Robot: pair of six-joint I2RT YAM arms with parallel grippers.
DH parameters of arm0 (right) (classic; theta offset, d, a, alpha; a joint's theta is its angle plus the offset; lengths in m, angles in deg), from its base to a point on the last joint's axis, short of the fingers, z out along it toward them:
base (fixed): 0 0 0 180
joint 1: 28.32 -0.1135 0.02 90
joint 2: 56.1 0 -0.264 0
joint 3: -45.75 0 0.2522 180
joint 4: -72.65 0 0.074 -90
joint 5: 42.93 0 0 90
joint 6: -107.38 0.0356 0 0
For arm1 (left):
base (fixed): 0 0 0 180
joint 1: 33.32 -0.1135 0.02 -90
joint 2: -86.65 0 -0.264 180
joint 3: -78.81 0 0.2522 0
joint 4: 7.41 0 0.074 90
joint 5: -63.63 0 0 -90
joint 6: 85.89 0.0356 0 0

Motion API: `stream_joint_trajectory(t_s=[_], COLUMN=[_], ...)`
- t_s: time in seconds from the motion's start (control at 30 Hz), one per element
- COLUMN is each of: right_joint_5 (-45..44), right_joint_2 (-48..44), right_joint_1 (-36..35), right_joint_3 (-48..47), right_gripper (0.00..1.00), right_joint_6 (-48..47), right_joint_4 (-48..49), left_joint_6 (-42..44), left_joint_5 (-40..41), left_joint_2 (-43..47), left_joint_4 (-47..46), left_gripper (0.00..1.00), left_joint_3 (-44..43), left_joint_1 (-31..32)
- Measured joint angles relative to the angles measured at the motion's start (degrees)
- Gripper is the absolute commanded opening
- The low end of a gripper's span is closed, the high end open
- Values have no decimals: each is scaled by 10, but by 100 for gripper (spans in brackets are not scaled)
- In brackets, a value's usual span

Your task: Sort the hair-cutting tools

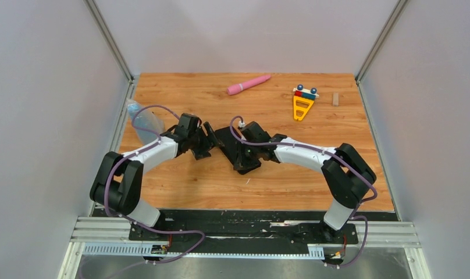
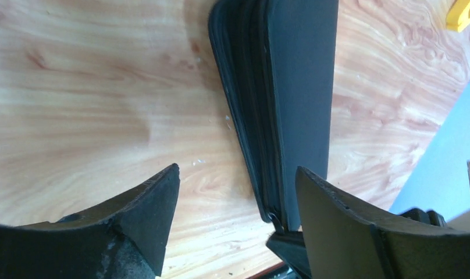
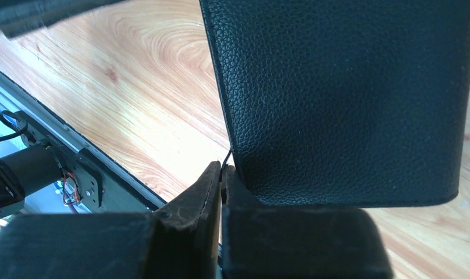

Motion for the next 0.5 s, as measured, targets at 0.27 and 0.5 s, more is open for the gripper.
stream_joint_trajectory(t_s=[0.27, 0.5], right_joint_5=[2, 5], right_joint_2=[32, 38], right_joint_1=[-15, -17], right_joint_3=[-9, -9], right_gripper=[0, 0], right_joint_6=[3, 3], right_joint_4=[15, 18], left_joint_6=[-36, -49], left_joint_5=[-28, -35], left_joint_2=[10, -32], left_joint_4=[-40, -74], left_gripper=[57, 41], left_joint_3=[29, 28], left_joint_1=[26, 46])
